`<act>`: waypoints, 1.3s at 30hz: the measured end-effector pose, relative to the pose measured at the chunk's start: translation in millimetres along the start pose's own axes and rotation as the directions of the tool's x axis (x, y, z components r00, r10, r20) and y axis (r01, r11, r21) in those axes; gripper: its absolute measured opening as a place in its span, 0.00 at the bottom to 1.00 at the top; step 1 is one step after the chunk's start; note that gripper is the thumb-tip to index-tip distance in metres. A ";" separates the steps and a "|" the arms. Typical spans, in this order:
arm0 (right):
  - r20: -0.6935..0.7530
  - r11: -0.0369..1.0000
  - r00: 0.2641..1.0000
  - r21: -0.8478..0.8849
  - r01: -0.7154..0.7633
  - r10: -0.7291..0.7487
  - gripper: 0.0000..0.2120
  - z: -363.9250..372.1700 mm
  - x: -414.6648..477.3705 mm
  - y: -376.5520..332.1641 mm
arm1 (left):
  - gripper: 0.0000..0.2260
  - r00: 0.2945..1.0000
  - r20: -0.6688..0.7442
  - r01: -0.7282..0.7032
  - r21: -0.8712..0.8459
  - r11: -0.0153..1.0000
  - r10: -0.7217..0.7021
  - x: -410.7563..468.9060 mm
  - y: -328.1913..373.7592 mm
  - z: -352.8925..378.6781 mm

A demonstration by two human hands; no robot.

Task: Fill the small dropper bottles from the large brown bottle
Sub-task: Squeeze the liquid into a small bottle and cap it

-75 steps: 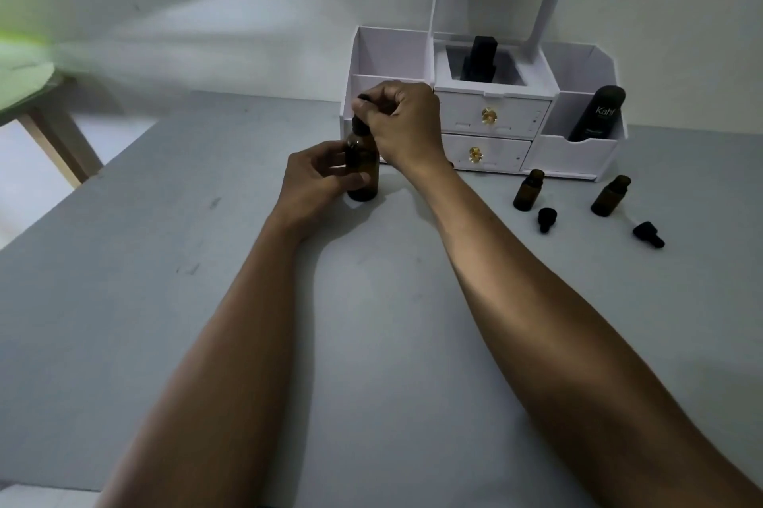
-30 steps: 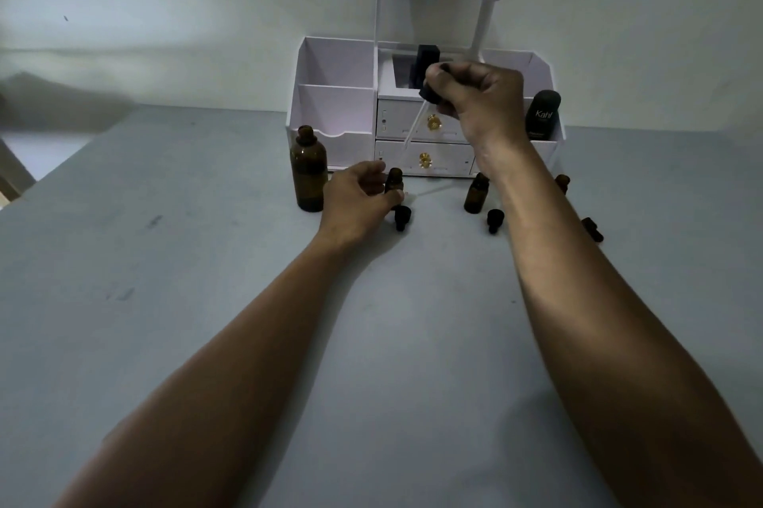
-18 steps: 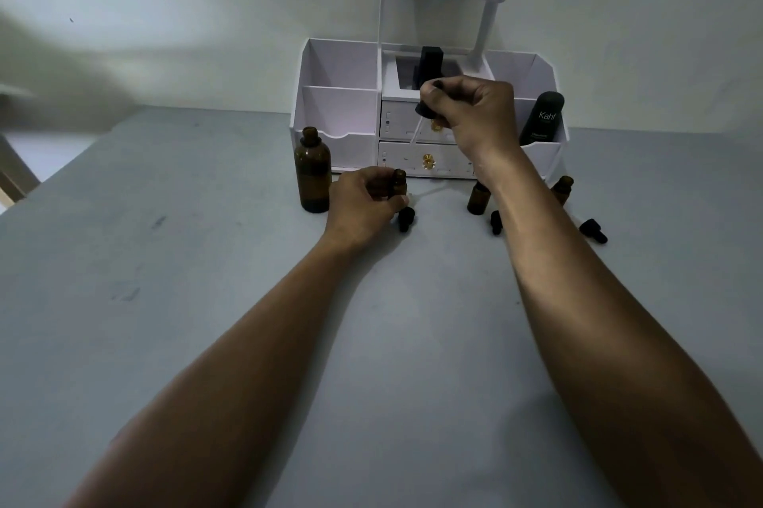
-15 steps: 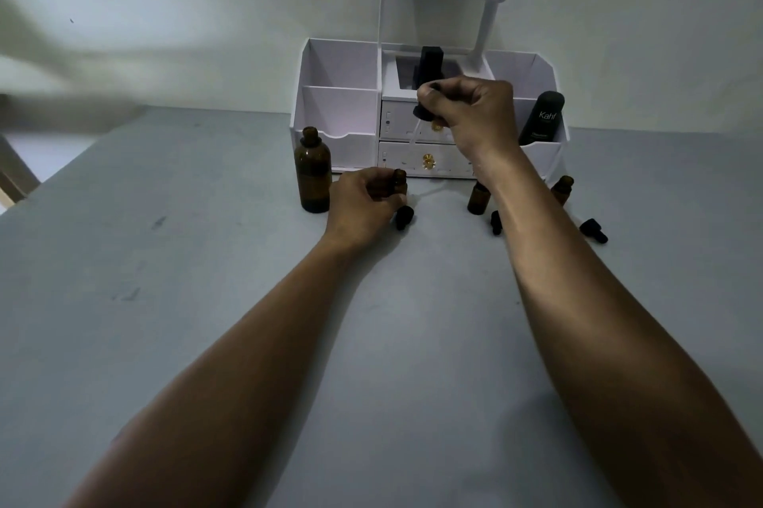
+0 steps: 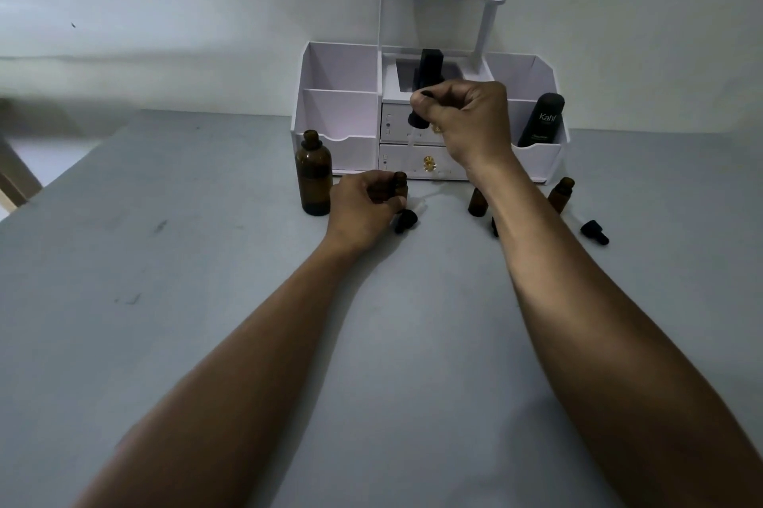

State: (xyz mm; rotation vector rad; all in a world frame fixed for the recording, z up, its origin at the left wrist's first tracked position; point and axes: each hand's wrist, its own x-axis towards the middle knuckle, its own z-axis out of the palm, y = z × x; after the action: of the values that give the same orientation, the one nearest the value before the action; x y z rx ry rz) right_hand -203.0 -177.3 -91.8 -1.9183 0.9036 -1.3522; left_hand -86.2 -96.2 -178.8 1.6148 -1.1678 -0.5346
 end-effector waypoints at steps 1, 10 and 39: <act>0.007 1.000 1.000 0.000 -0.003 0.003 0.05 -0.3 0.2 -0.5 | 0.20 1.000 -0.001 0.004 -0.006 1.000 -0.004 -0.3 -0.1 0.5; -0.055 0.984 0.996 0.160 0.077 -0.069 0.04 -3.7 0.3 -24.8 | 0.22 0.996 -0.080 -0.050 -0.045 0.998 0.046 -1.8 -0.8 -8.2; -0.021 0.929 0.999 0.367 0.053 -0.049 0.02 60.3 3.0 -43.0 | 0.22 0.997 -0.029 0.066 -0.262 0.963 -0.076 4.0 -42.2 -104.6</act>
State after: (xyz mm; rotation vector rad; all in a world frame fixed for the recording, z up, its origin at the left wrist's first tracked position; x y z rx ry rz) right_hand -137.0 -149.0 -73.2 -1.6543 0.5578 -1.4475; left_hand 16.8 -50.2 -177.1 1.4366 -0.9692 -0.6721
